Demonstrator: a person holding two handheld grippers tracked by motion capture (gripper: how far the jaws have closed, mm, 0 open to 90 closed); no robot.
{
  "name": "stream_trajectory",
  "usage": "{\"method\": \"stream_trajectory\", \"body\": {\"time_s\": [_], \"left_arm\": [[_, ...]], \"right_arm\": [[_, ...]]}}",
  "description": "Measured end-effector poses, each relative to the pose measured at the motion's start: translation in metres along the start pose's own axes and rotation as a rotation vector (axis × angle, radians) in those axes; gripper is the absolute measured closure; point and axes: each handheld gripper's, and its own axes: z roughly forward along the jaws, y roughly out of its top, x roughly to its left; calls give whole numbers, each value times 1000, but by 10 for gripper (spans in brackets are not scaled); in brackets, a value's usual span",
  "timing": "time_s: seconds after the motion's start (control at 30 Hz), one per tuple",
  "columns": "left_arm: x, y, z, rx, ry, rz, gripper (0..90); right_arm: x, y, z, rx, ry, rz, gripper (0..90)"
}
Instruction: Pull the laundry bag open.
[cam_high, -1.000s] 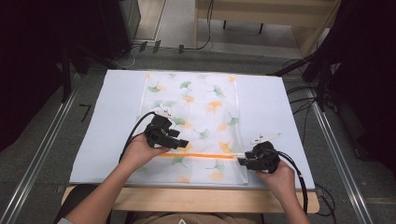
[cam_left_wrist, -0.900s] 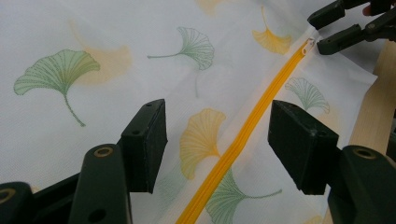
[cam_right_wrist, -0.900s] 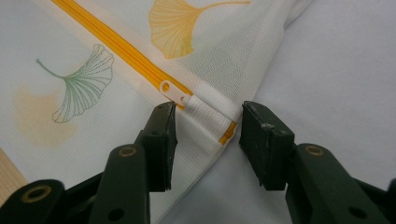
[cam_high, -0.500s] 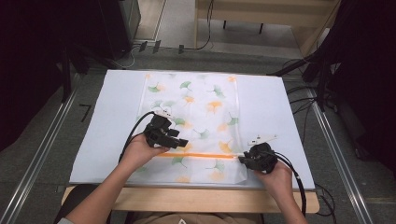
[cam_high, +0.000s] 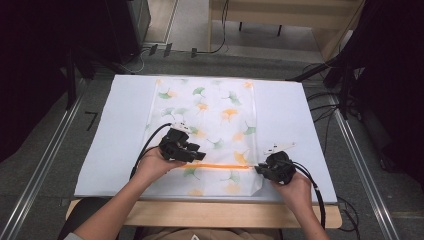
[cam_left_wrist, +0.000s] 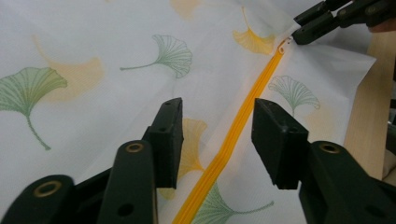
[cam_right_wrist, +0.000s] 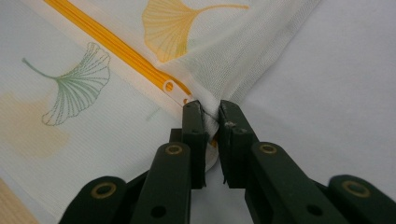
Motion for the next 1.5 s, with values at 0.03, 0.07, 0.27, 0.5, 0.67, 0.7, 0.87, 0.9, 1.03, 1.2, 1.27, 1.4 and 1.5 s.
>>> {"method": "stream_trajectory", "body": {"time_s": [0.03,0.07,0.27,0.5,0.67,0.7,0.87,0.9,1.03,1.2,1.27,1.4,1.5], "left_arm": [[-1,0,1,4,6,-2,521],[-1,0,1,4,6,-2,508],[-6,1,8,14,-5,5,479],[-11,4,11,-2,-52,4,448],[-15,4,15,-30,-90,22,536],[-17,4,16,-34,-95,31,549],[-25,6,22,-29,-108,49,580],[-27,7,24,-20,-110,46,580],[-31,8,35,9,-145,17,533],[-40,12,41,4,-151,38,578],[-45,15,43,7,-158,51,617],[-50,19,47,6,-164,73,636],[-53,22,52,1,-173,79,631]], "right_arm": [[-1,1,0,4,10,13,848],[-2,2,0,10,19,19,849],[-4,4,-3,13,43,28,850],[-3,6,-16,-26,77,26,850],[-1,6,-20,-44,88,30,850],[-1,6,-20,-49,93,24,849],[0,7,-23,-59,104,27,849],[0,7,-23,-64,108,27,850],[2,9,-25,-77,113,25,849],[2,9,-27,-88,122,25,849],[2,9,-27,-91,126,21,849],[2,10,-28,-99,130,19,849],[2,10,-29,-105,132,14,850]]}}
